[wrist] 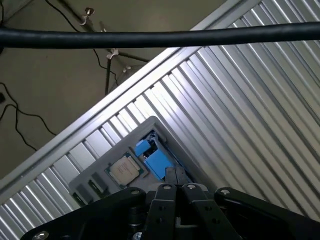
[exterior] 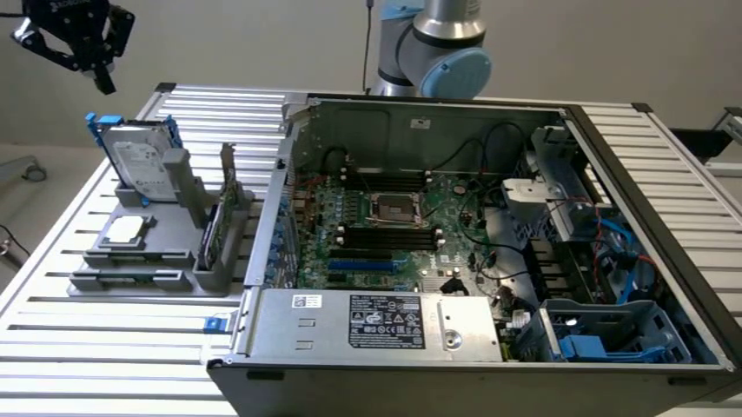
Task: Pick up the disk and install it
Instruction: 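Pick up the disk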
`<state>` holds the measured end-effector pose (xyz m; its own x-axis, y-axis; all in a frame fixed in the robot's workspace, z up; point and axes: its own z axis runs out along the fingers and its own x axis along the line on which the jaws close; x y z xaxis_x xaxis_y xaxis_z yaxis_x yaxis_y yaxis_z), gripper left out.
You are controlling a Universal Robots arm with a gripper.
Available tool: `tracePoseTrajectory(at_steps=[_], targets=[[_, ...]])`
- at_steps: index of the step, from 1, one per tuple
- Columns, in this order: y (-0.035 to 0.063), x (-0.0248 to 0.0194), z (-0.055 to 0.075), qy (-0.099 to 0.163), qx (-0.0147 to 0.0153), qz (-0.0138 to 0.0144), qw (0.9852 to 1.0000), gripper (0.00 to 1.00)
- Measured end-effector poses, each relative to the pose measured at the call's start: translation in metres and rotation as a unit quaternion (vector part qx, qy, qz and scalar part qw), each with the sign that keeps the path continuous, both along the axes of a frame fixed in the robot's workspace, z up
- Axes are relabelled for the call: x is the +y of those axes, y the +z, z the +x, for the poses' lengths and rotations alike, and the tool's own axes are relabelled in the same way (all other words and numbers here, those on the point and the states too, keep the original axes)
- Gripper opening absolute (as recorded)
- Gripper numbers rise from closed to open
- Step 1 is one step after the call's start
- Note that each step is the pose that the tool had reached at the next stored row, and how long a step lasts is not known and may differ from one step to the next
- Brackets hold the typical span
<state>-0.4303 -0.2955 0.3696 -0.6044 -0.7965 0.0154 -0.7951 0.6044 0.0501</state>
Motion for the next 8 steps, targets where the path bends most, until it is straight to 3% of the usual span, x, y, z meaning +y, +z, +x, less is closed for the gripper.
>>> tracePoseTrajectory(at_steps=[5, 8], targets=[[0.0006, 0.0, 0.0, 0.037, -0.0104, 0.0, 0.9993, 0.11], [0.0004, 0.0, 0.0001, 0.062, -0.0135, 0.0003, 0.998, 0.11]])
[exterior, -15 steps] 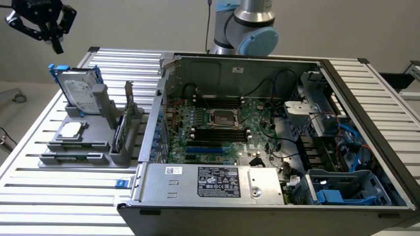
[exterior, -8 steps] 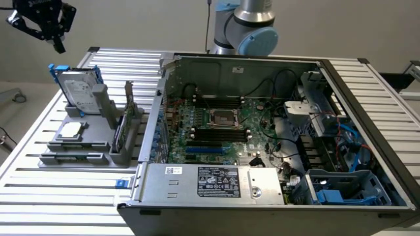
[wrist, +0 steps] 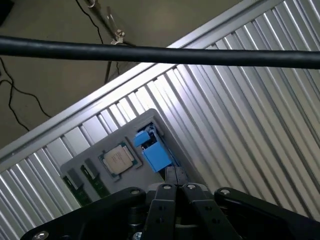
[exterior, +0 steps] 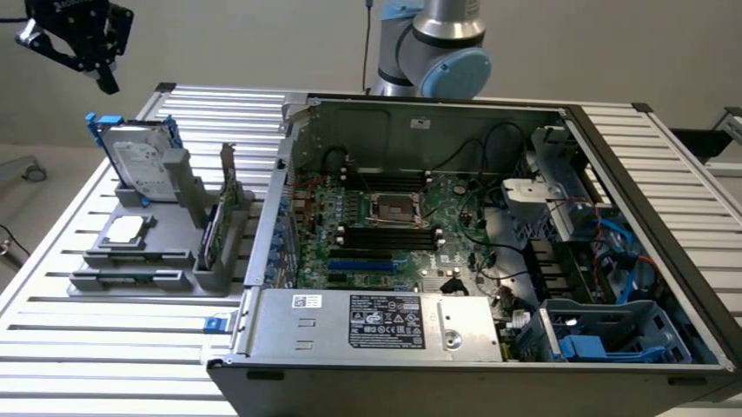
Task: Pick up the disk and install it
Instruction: 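Pick up the disk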
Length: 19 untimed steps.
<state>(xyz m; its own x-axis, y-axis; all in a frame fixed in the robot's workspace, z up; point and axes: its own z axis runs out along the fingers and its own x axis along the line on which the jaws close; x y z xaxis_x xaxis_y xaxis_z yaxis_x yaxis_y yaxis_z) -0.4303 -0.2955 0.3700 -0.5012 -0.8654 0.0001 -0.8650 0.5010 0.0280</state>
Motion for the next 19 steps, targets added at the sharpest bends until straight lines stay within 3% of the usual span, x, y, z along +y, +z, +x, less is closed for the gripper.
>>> tracePoseTrajectory(at_steps=[5, 10, 14, 19], targets=[[0.0001, 0.0, -0.0002, 0.045, -0.0007, -0.0001, 0.999, 0.11], [0.0001, 0.0, -0.0001, 0.091, -0.0007, -0.0002, 0.9959, 0.11], [0.0001, 0.0, -0.0001, 0.127, -0.0007, -0.0004, 0.992, 0.11], [0.0001, 0.0, -0.0001, 0.172, -0.0007, -0.0004, 0.9851, 0.11]])
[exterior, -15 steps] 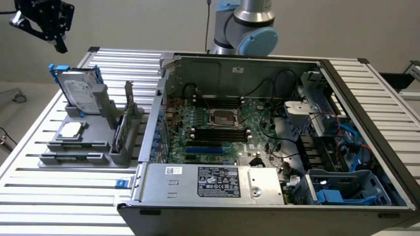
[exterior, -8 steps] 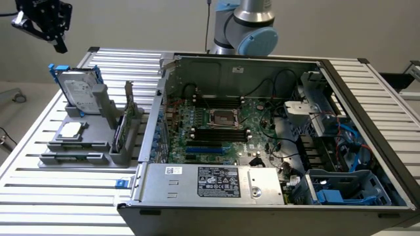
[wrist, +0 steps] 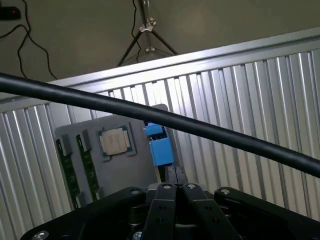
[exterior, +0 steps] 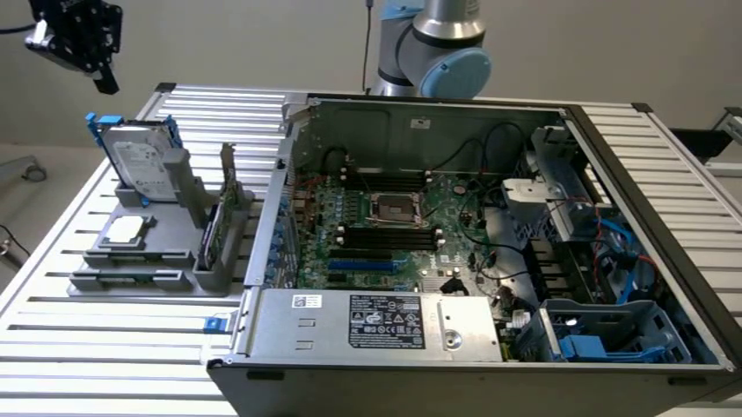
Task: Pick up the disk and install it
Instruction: 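Pick up the disk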
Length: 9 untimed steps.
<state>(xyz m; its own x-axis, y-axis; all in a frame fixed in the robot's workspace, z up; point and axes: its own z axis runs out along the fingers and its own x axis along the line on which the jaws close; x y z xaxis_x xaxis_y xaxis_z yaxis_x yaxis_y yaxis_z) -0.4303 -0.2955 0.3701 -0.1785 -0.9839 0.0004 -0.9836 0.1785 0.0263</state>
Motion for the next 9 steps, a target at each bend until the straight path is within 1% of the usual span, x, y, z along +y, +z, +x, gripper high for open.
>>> tracePoseTrajectory(at_steps=[2, 5, 9], targets=[[0.0, 0.0, 0.0, 0.018, 0.0, 0.0, 0.9998, 0.11], [0.0, 0.0, 0.0, 0.045, 0.0, 0.0, 0.999, 0.11], [0.0, 0.0, 0.0, 0.082, 0.0, 0.0, 0.9967, 0.11]])
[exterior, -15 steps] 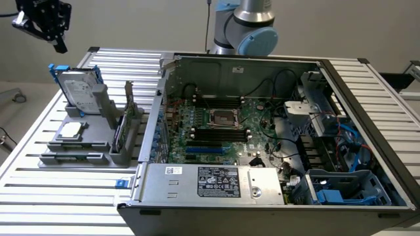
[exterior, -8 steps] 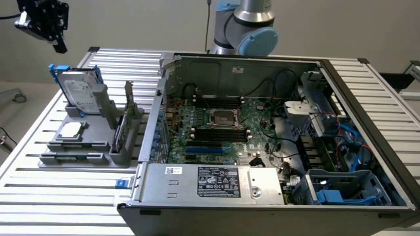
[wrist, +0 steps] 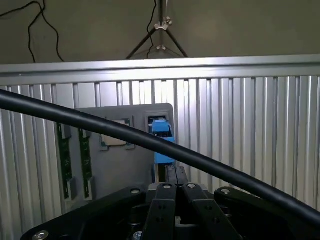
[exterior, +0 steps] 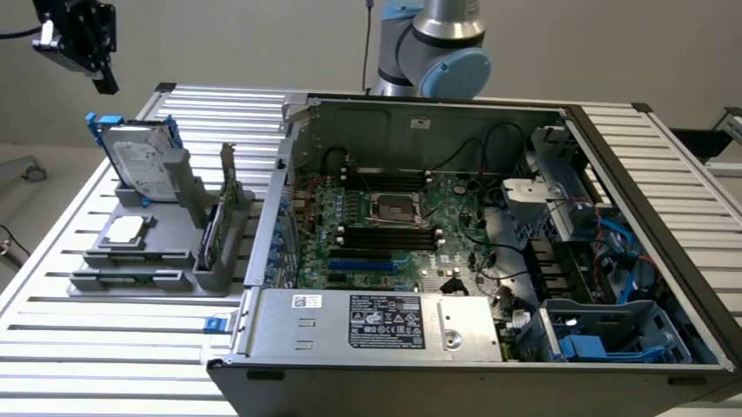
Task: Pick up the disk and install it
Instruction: 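Pick up the disk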
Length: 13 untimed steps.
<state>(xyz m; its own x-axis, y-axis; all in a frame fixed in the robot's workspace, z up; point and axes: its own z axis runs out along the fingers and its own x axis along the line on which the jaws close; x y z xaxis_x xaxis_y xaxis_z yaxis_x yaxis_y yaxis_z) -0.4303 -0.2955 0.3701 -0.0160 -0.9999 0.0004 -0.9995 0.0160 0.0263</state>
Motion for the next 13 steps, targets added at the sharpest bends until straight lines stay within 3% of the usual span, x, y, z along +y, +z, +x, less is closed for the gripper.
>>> tracePoseTrajectory(at_steps=[5, 13], targets=[[0.0, 0.0001, -0.002, 0.034, 0.0, 0.0, 0.9994, 0.11], [-0.0002, 0.0, -0.015, 0.051, -0.0001, 0.0, 0.9987, 0.12]])
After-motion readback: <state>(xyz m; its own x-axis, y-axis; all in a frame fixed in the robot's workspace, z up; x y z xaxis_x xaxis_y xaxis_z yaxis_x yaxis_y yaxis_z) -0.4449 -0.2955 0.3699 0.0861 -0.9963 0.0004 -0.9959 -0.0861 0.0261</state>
